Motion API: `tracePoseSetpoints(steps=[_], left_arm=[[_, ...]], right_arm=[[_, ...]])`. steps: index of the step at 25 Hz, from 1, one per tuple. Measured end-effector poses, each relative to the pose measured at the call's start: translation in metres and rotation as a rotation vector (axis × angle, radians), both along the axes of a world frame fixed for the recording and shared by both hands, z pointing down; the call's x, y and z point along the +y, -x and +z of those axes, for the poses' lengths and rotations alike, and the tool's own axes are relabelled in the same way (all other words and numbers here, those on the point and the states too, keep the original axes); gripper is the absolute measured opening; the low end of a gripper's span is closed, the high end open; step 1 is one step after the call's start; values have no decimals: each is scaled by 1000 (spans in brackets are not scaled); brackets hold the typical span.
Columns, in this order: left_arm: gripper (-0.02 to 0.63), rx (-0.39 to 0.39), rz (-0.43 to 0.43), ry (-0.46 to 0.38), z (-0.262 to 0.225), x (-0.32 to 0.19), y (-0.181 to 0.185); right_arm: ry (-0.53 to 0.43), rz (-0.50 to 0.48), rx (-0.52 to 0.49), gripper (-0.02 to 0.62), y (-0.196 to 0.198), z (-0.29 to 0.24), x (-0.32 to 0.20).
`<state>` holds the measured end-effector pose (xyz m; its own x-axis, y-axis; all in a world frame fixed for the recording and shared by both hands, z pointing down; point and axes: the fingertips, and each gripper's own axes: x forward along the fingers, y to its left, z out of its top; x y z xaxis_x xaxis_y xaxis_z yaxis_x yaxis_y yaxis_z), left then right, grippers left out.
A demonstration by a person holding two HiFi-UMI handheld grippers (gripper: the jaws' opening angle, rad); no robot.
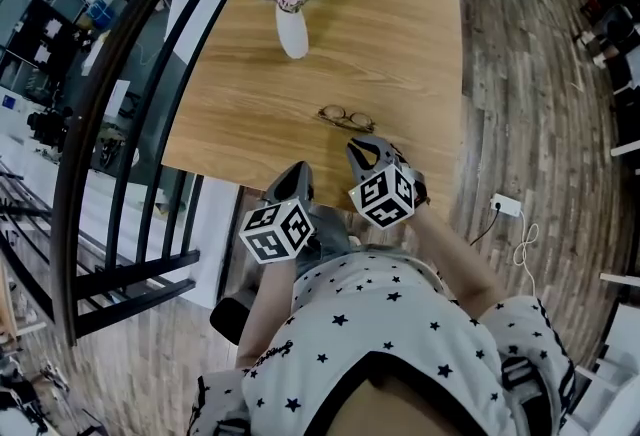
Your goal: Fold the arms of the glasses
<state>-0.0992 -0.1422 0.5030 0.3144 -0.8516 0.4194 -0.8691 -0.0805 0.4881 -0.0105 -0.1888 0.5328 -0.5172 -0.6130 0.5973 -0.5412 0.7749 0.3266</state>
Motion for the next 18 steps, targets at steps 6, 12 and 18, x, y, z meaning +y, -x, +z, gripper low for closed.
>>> tracePoseSetpoints(steps=[6,12,18], left_arm=[[8,0,1,-12,-3,18,-10],[8,-4,6,-15,-2,34,-19],[8,-7,17,-31,-4,48,-28]], right_arm=[[-5,39,-80,26,-11,-17,23],[-16,71,-162,20,-21,-33,40],[-16,91,-227,18,-29,-44,58]])
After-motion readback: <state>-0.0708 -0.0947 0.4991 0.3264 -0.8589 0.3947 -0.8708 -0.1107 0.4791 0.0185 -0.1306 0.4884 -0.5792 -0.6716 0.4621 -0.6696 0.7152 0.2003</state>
